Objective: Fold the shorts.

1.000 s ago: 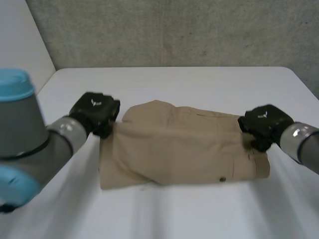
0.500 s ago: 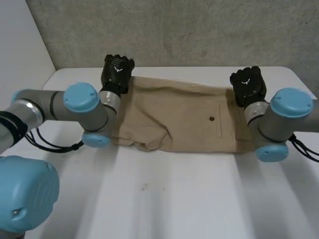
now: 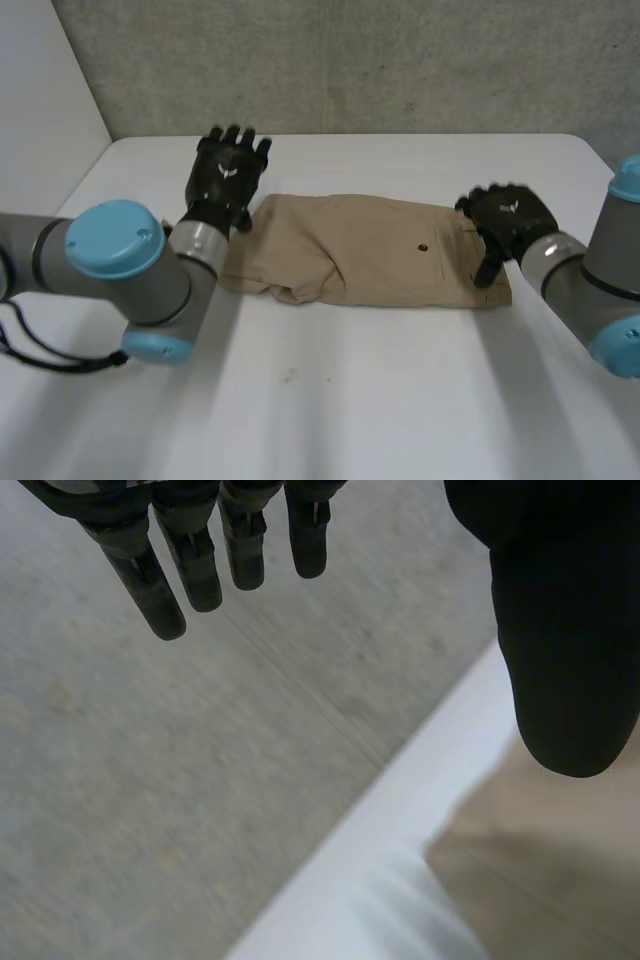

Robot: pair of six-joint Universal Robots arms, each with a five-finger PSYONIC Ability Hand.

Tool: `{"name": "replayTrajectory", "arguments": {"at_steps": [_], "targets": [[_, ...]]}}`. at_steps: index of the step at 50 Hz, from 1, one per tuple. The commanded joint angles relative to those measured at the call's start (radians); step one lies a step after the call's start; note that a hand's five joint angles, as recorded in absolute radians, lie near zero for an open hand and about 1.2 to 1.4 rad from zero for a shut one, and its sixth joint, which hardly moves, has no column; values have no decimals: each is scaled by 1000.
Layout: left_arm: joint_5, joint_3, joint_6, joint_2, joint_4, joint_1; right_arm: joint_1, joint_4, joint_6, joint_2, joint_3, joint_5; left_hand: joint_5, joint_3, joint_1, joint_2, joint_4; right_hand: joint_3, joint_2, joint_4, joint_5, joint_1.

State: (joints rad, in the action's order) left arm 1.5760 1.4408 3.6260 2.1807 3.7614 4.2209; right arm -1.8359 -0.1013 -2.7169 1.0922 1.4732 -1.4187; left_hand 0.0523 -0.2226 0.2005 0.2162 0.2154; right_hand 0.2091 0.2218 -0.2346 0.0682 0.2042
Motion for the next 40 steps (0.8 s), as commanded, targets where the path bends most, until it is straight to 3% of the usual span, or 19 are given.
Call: {"name": "replayTrajectory", "arguments": {"at_steps": [1, 11, 16, 19, 32, 36, 40], "targets": [[-5, 113, -1, -36, -115, 10, 35, 41, -12, -2, 101, 38, 186, -190, 212, 197, 197, -16, -28, 41, -49, -11], [-7, 101, -1, 19, -150, 33, 37, -32, -17, -20, 136, 37, 474, -478, 500, 484, 485, 213, 201, -188, 180, 218], [-1, 98, 6, 42, -155, 34, 37, -100, -11, -25, 164, 33, 986, -991, 1013, 997, 998, 313, 300, -288, 280, 318], [2, 99, 8, 47, -157, 39, 44, -138, -9, -40, 170, 27, 1087, -1092, 1114, 1098, 1099, 346, 333, -320, 312, 350], [4, 118, 42, 39, -213, 65, 47, -169, 26, -100, 154, 20, 1050, -1054, 1076, 1060, 1061, 416, 403, -391, 382, 421], [3, 122, 56, 37, -232, 64, 49, -198, 52, -100, 159, 4, 959, -963, 985, 969, 970, 565, 553, -540, 532, 570], [6, 124, 59, 36, -235, 68, 50, -227, 62, -100, 160, -9, 756, -761, 783, 767, 768, 911, 899, -886, 878, 916]]}}
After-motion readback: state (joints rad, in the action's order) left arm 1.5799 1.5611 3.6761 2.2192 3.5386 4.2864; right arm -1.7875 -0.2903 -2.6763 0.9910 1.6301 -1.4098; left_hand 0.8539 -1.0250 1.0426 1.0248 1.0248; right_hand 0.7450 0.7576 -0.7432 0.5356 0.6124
